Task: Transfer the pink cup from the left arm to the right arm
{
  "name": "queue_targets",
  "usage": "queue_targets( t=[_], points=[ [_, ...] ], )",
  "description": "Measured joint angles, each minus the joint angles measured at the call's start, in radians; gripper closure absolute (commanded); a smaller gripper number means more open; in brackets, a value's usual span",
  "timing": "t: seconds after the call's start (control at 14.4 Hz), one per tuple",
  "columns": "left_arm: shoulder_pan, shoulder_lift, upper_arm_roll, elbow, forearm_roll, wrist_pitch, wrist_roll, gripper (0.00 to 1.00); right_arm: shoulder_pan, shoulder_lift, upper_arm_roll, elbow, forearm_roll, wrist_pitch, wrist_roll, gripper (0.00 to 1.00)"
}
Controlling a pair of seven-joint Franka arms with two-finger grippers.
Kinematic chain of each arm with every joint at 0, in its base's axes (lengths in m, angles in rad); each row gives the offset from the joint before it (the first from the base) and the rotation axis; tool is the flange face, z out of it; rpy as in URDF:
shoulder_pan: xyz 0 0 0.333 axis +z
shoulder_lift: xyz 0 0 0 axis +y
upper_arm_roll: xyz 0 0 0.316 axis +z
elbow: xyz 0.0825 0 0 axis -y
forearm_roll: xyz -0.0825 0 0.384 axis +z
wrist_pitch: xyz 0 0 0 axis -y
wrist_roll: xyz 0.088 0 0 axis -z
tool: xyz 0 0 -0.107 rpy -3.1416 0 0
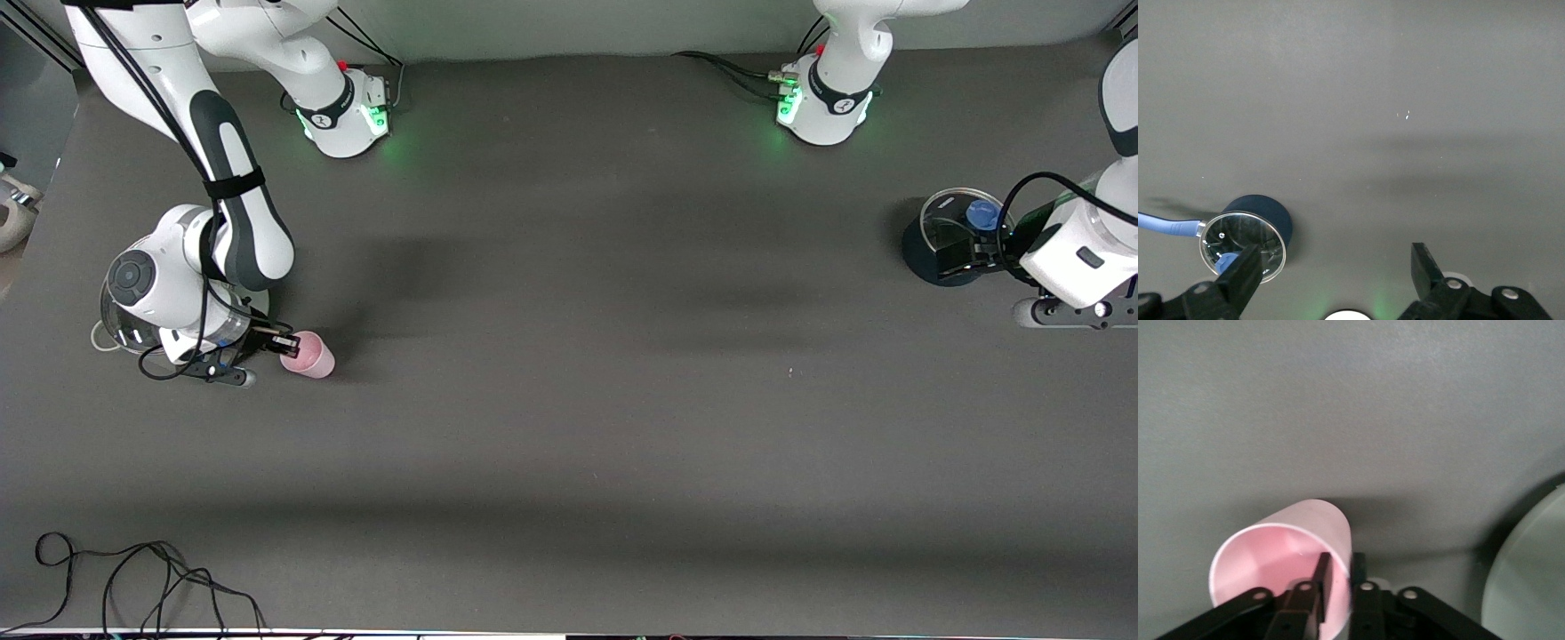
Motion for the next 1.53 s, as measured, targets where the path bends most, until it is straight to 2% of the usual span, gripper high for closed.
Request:
queue_targets(
  t=[0.21, 0.42, 0.56, 0.69, 0.9, 1.18, 1.32, 1.53],
  points=[
    [0.000, -0.007, 0.002, -0.002, -0.017, 0.031, -0.001, 0.00, 0.009, -0.045, 0.000, 0.021, 0.003, -0.028, 0.000, 0.00],
    [0.000, -0.007, 0.003, -0.007, -0.029, 0.046, 0.000, 0.00, 0.010, -0.147, -0.027, 0.053, -0.007, -0.150, 0.000, 0.00],
    [0.000, -0.008, 0.003, -0.011, -0.032, 0.047, 0.001, 0.00, 0.008, -0.233, -0.049, 0.067, -0.078, -0.239, 0.014, 0.00],
    [-0.001, -0.008, 0.003, -0.011, -0.033, 0.047, 0.002, 0.00, 0.007, -0.333, -0.052, 0.091, -0.192, -0.362, 0.091, 0.00],
    [0.000, -0.008, 0.008, -0.011, -0.033, 0.048, 0.012, 0.00, 0.008, -0.448, -0.051, 0.215, -0.255, -0.617, 0.143, 0.00],
    [0.002, -0.009, 0.014, -0.011, -0.031, 0.048, 0.023, 0.00, 0.009, -0.475, -0.049, 0.439, -0.346, -0.890, 0.146, 0.00],
    [0.002, -0.010, 0.015, -0.011, -0.021, 0.048, 0.024, 0.00, 0.009, -0.473, -0.049, 0.493, -0.360, -0.937, 0.146, 0.00],
    [0.002, -0.010, 0.015, -0.011, -0.016, 0.048, 0.024, 0.00, 0.010, -0.458, -0.047, 0.513, -0.382, -0.940, 0.146, 0.00]
  ],
)
